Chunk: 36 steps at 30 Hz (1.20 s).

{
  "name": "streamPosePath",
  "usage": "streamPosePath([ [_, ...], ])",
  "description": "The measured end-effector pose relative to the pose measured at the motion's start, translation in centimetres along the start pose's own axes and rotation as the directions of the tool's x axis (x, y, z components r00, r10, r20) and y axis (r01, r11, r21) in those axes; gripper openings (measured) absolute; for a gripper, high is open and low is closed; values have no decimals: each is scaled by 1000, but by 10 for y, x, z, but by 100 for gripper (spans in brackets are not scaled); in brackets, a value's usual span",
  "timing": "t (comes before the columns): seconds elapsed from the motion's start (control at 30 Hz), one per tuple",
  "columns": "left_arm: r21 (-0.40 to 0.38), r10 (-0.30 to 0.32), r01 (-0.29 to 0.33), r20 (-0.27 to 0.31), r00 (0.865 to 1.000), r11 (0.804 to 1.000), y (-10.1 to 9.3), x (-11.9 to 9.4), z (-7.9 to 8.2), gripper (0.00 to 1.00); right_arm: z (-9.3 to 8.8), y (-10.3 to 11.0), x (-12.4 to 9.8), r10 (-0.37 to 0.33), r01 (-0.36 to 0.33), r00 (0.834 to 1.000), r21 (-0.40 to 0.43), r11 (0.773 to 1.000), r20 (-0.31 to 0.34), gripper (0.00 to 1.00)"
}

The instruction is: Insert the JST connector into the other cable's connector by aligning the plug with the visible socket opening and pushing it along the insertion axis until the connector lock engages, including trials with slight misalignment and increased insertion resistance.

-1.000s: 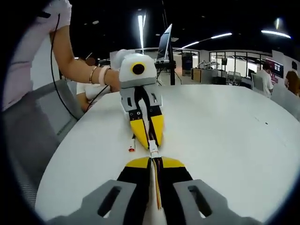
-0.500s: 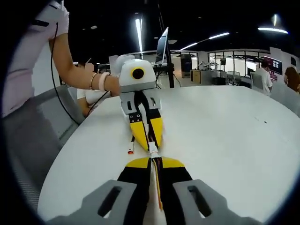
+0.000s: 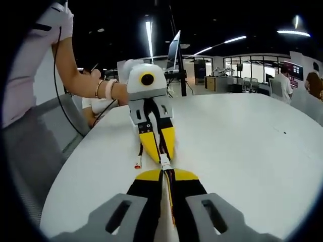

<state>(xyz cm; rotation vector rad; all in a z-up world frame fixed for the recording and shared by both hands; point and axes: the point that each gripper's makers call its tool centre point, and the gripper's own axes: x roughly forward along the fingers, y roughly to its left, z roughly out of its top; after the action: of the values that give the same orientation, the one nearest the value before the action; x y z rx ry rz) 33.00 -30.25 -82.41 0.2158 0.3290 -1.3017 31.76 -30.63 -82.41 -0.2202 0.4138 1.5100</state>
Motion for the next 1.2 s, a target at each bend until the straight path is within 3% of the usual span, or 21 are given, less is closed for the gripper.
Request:
streamPosePath([
  [0.27, -18, 32, -32, 16, 999, 999, 13, 0, -4, 0, 1, -11, 4, -35, 35, 999, 0, 999, 39, 3],
  [0.57, -9, 51, -51, -7, 999, 999, 13, 5, -14, 0, -8, -10, 8, -45, 45, 998, 14, 999, 31, 4],
  [1.2, -56, 121, -119, 24, 992, 991, 14, 3, -15, 4, -12, -22, 10, -90, 85, 994, 61, 994, 68, 7],
])
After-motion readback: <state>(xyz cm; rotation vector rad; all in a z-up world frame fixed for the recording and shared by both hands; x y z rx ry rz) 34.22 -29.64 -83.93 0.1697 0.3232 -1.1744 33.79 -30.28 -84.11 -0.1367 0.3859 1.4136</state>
